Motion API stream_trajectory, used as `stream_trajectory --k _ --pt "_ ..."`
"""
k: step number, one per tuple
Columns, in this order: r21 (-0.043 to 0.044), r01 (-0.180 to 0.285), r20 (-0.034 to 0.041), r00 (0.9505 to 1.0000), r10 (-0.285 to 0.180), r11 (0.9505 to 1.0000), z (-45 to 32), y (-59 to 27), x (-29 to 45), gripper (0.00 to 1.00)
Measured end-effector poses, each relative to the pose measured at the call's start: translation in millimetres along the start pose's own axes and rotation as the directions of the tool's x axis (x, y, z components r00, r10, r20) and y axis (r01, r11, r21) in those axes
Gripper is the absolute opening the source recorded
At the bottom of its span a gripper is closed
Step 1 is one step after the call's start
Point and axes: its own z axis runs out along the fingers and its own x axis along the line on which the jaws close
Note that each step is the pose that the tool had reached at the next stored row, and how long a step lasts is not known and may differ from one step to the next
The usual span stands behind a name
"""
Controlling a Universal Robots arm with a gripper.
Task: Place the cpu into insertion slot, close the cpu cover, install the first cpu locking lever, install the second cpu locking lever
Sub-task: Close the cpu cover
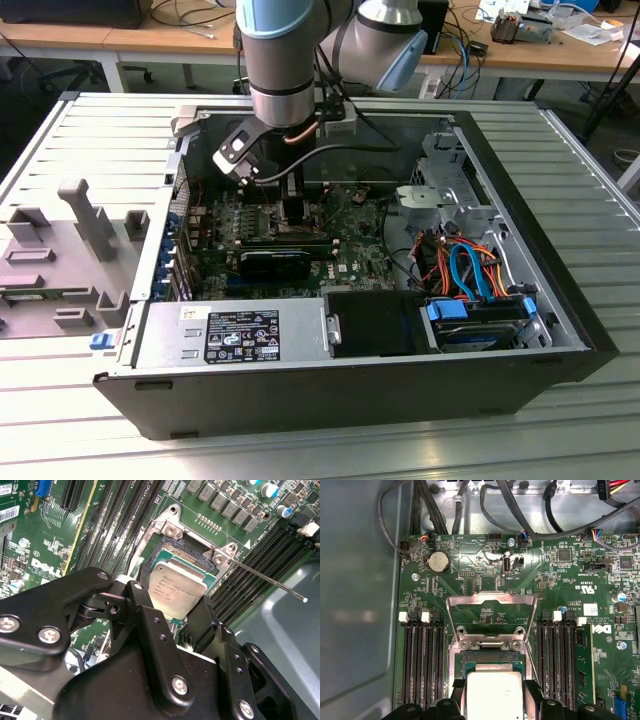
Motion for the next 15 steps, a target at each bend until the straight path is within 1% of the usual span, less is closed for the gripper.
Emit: stream_trajectory --k 2,3,7,11,15 --pt "0.0001 0.002 0.0033 1.0000 -0.002 1.0000 2.1 -0.3 0.2 0.55" --pt "0.0004 0.003 0.0086 1.0000 -0.003 1.0000 3.2 -0.4 0.9 0.55" --pt "0.0004 0.004 0.0174 0.9998 -0.004 1.0000 6.8 -0.6 3.1 0.55" --pt "0.0005 0.005 0.0222 0.9997 -0.005 1.0000 12.8 -1.1 3.8 0.55" --pt "0.0004 0.004 0.0225 0.9997 -0.004 1.0000 16.4 -1.5 3.7 0.55"
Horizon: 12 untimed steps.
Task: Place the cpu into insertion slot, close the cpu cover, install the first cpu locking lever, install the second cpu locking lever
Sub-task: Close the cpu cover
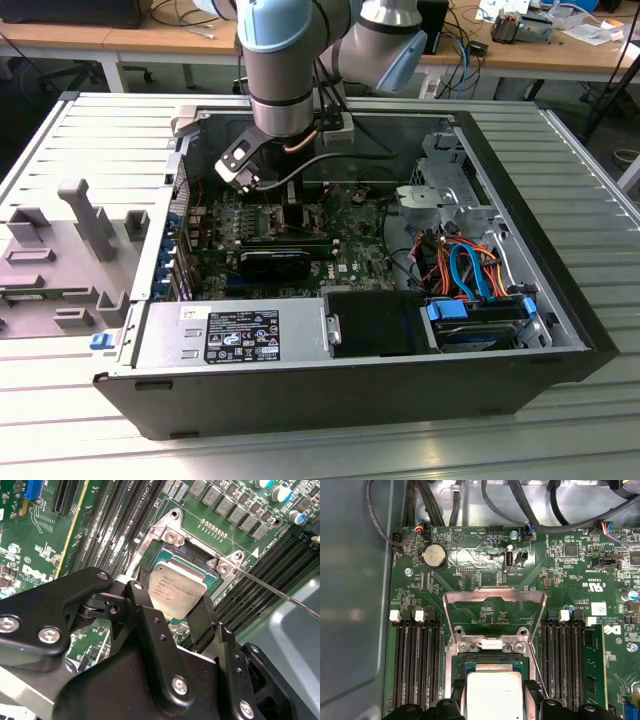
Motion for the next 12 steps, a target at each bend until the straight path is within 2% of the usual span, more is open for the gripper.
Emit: stream_trajectory --k 12 --pt "0.0001 0.000 0.0001 1.0000 0.000 1.0000 9.4 2.2 3.0 0.55"
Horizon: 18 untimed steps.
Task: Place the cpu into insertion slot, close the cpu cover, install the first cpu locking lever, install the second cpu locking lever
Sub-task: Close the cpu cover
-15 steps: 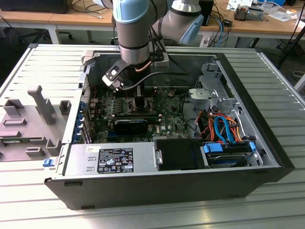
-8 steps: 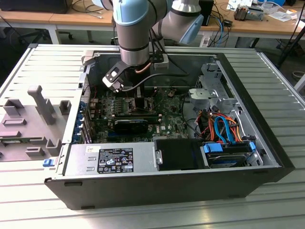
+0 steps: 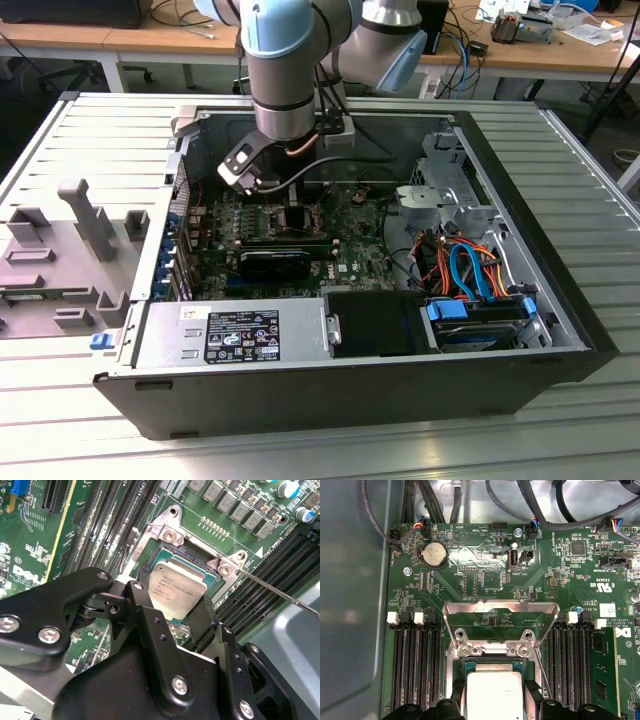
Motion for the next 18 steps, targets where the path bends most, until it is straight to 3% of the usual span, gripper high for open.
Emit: stream_trajectory --k 10,12,13,18 --pt "-0.0001 0.000 -0.0001 1.0000 0.000 1.0000 0.2 0.6 0.1 0.55" --pt "-0.0010 0.000 -0.0013 1.0000 0.000 1.0000 0.8 0.9 0.3 0.56" --pt "-0.0001 0.000 -0.0001 1.0000 0.000 1.0000 0.3 0.7 0.1 0.62" --pt "-0.0002 0.000 -0.0013 1.0000 0.000 1.0000 -1.8 0.5 0.1 0.62"
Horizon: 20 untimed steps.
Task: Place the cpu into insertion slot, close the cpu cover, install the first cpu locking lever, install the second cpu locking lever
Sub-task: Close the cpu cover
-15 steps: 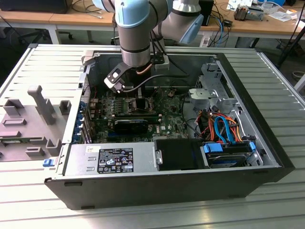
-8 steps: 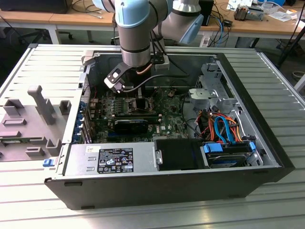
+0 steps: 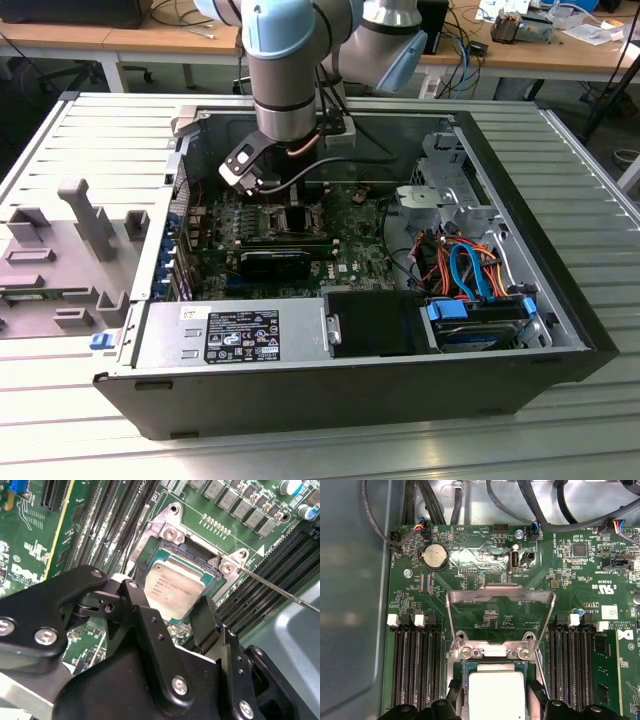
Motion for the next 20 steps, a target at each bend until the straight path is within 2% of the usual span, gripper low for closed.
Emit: stream_trajectory --k 3,11,13,20 --pt "0.0000 0.000 -0.0030 1.0000 0.000 1.0000 -0.4 -4.2 0.1 0.62" --pt "-0.0001 0.000 -0.0032 1.0000 0.000 1.0000 -0.5 -4.5 0.1 0.62" --pt "0.0003 0.000 -0.0028 1.0000 0.000 1.0000 -0.7 -4.6 0.0 0.55" --pt "0.0000 0.000 -0.0032 1.0000 0.000 1.0000 -0.5 -4.5 0.1 0.54"
